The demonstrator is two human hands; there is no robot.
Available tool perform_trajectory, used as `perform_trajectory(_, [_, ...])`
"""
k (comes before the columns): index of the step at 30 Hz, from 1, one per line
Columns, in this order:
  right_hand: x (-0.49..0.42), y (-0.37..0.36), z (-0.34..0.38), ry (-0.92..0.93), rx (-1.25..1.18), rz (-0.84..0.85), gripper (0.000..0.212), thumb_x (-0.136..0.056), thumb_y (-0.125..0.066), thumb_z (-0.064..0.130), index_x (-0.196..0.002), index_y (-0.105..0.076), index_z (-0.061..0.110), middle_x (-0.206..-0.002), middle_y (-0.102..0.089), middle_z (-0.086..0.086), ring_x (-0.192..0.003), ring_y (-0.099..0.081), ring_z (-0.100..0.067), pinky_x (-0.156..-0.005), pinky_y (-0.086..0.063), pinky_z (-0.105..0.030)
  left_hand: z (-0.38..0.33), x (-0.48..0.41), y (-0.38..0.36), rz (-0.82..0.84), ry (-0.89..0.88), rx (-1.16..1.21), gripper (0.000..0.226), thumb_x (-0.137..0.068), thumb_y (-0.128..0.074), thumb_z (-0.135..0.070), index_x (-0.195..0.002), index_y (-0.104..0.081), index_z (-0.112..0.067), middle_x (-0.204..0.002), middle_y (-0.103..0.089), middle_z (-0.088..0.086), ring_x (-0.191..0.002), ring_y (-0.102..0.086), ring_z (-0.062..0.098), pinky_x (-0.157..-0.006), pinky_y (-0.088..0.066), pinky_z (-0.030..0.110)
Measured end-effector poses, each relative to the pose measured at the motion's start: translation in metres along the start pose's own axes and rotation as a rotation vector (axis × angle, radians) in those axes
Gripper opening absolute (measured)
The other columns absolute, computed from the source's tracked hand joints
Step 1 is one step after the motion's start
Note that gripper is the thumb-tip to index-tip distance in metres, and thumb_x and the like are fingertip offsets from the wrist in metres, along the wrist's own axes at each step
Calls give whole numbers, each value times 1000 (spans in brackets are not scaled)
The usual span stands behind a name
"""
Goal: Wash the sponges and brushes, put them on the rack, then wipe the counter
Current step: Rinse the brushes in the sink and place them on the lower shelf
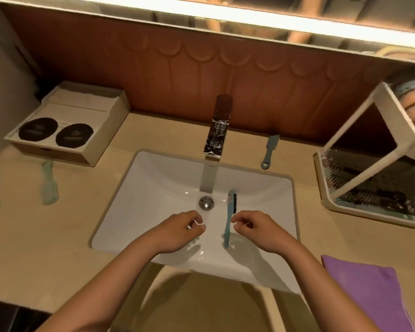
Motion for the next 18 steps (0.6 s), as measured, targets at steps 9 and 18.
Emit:
perform_trajectory(9, [-45,-39,56,49,74,65,27,-94,-50,24,-116,-62,15,-113,-63,-3,-98,-56,-13,-84,-43,-24,72,14,49,-159,100,53,33,-95,-45,-36,-122,-53,-18,-121,-56,2,-102,-53,15,-87,-41,26])
perform_trajectory(18, [-105,-104,130,117,153,135,24,-93,-49,21,-111,-64,14,-109,-65,-6,-101,-59,-20,-80,-42,-27,173,42,117,-519,349,97,34,-91,-53,-31,-117,-57,-9,-124,-54,13,-111,-54,28,-90,-41,32])
Point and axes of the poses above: each hand's wrist, its own x-axis away from the middle knuckle, its own y-axis out of the back of the hand, z = x × y, the point moved 4 cm from there along -x, towards the middle knuckle
